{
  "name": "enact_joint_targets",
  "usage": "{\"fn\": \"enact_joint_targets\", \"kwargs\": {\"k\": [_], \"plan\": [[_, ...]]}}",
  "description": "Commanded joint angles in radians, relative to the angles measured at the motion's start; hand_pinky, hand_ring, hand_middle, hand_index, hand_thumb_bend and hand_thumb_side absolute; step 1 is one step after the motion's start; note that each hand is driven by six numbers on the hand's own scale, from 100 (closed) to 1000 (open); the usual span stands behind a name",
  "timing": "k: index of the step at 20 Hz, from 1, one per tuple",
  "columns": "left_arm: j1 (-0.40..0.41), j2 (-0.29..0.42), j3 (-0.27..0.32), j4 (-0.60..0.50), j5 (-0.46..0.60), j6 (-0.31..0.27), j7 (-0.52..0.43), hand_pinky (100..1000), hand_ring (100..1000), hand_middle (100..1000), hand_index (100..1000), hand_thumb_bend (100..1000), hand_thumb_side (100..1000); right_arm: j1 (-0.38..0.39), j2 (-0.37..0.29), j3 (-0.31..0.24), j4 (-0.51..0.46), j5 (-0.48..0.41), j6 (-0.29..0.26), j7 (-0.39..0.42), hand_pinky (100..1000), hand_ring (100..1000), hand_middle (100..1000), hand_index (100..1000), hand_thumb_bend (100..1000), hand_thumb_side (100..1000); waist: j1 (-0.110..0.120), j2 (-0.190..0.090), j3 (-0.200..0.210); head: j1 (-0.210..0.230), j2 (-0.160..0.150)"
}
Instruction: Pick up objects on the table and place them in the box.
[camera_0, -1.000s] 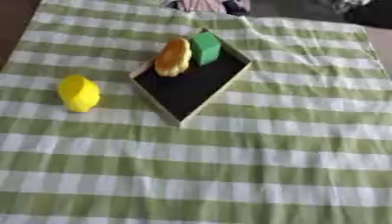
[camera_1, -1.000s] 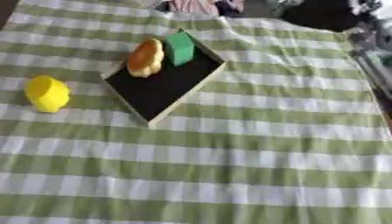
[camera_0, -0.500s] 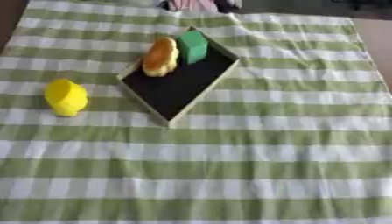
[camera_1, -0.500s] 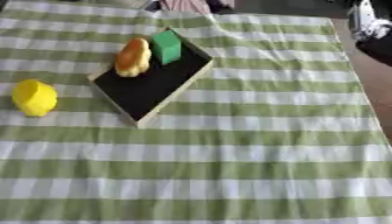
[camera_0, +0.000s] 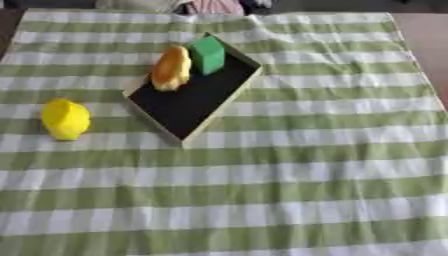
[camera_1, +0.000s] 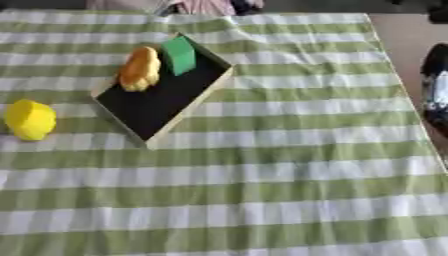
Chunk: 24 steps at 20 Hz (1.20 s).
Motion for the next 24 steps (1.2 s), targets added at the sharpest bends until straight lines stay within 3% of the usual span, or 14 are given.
{"fn": "enact_joint_targets", "kwargs": {"k": [1, 6, 9, 12, 15, 17, 24], "plan": [[-0.055, 0.101, -0.041, 0.087, -0.078, 0.002, -0.114, 824, 870, 805, 911, 137, 221, 0.000, -0.011, -0.009, -0.016, 0.021, 0.009, -0.021, 923, 799, 660, 774, 100, 393, 0.005, -0.026, 0.001, 0.013, 0.001], [-0.167, 0.100, -0.143, 0.203, -0.120, -0.036, -0.320, 863, 900, 826, 897, 314, 173, -0.010, -0.014, 0.005, -0.016, 0.014, 0.028, -0.025, 923, 791, 651, 769, 100, 423, 0.007, -0.032, 0.002, 0.024, 0.011], [-0.228, 0.082, -0.199, 0.256, -0.104, -0.067, -0.431, 874, 905, 828, 886, 384, 100, -0.014, -0.014, 0.014, -0.016, 0.006, 0.042, -0.015, 924, 787, 646, 765, 100, 452, 0.007, -0.034, 0.005, 0.028, 0.012], [-0.276, 0.066, -0.246, 0.289, -0.098, -0.089, -0.508, 880, 908, 829, 888, 430, 100, -0.019, -0.013, 0.022, -0.016, -0.008, 0.061, -0.004, 925, 783, 640, 759, 100, 470, 0.010, -0.034, 0.008, 0.030, 0.014], [-0.321, 0.041, -0.284, 0.312, -0.105, -0.101, -0.555, 877, 906, 826, 887, 428, 100, -0.027, -0.013, 0.027, -0.016, -0.025, 0.078, 0.008, 926, 781, 636, 756, 100, 470, 0.014, -0.036, 0.010, 0.034, 0.020], [-0.352, 0.021, -0.306, 0.334, -0.112, -0.105, -0.578, 878, 906, 827, 888, 447, 169, -0.033, -0.014, 0.030, -0.016, -0.036, 0.087, 0.018, 926, 779, 635, 755, 100, 458, 0.016, -0.037, 0.012, 0.036, 0.020], [-0.429, -0.042, -0.367, 0.386, -0.133, -0.125, -0.653, 877, 908, 832, 895, 427, 234, -0.047, -0.015, 0.035, -0.016, -0.066, 0.110, 0.043, 928, 776, 630, 751, 100, 470, 0.021, -0.042, 0.015, 0.042, 0.023]]}}
